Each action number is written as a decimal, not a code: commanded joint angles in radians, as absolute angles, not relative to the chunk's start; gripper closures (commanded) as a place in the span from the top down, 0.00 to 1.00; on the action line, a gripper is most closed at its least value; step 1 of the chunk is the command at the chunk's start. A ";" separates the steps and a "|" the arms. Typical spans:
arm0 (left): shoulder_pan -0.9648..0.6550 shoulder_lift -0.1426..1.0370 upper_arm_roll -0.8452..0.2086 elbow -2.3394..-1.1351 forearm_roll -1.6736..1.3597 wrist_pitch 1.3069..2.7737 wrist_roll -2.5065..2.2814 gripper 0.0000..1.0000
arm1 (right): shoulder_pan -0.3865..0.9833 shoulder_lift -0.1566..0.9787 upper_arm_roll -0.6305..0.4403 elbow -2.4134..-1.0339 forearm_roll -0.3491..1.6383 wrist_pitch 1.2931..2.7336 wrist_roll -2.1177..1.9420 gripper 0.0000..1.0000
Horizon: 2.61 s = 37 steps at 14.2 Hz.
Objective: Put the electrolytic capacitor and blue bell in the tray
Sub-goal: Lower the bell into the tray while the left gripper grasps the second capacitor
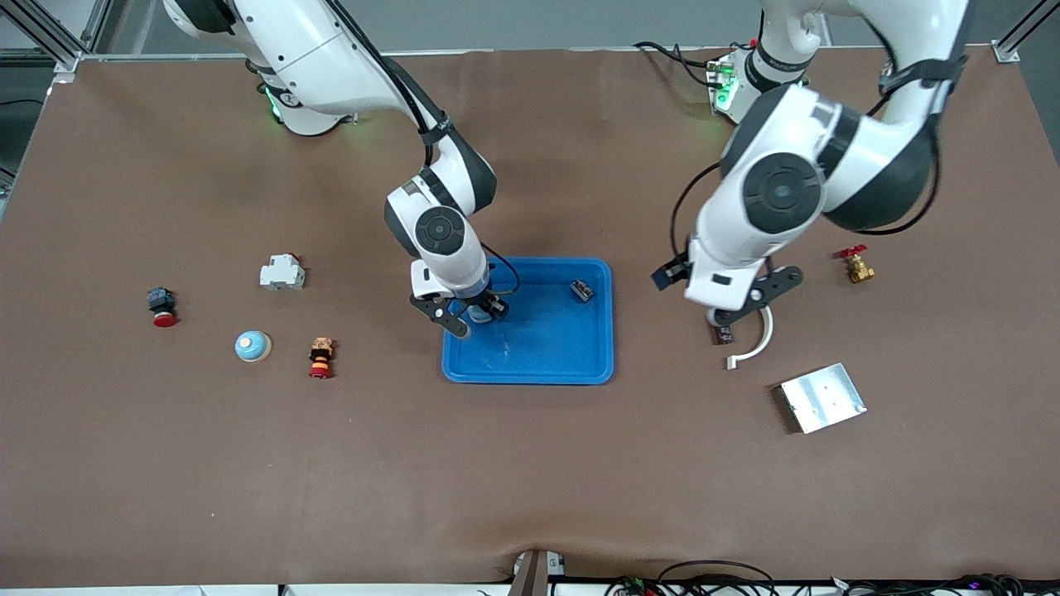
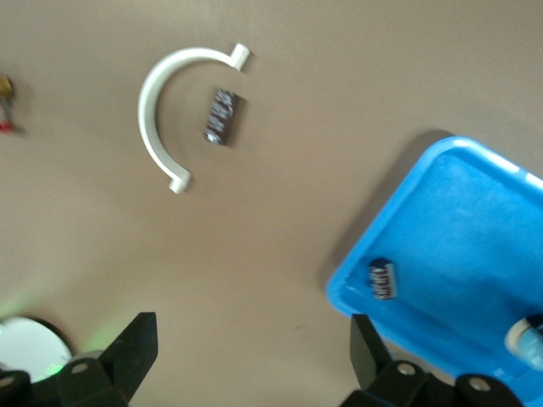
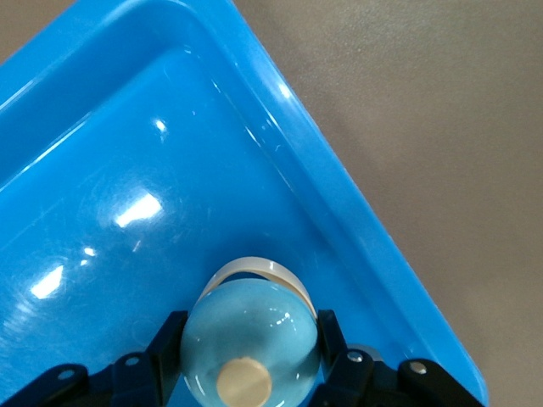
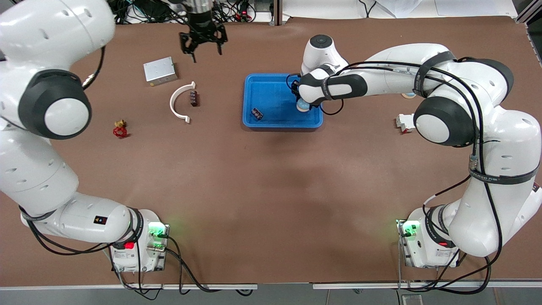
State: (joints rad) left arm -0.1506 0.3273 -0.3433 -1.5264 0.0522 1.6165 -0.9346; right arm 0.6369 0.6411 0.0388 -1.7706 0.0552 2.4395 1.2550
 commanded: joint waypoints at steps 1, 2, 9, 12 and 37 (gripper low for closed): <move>-0.059 0.226 -0.350 -1.638 0.063 1.617 -0.716 1.00 | 0.661 0.666 0.026 -1.749 0.054 2.450 1.281 0.00; -0.031 0.212 -0.350 -1.663 0.064 1.617 -0.645 1.00 | 0.661 0.667 0.026 -1.749 0.054 2.450 1.281 0.00; 0.090 0.224 -0.350 -1.776 0.072 1.846 -0.345 1.00 | 0.670 0.687 0.025 -1.747 0.052 2.453 1.285 0.00; 0.089 0.288 -0.347 -1.795 0.084 1.936 -0.345 1.00 | 0.666 0.689 0.025 -1.747 0.051 2.451 1.285 0.38; 0.066 0.581 -0.344 -1.917 0.163 2.278 -0.528 1.00 | 0.190 0.266 0.018 -1.850 -0.014 1.928 0.315 1.00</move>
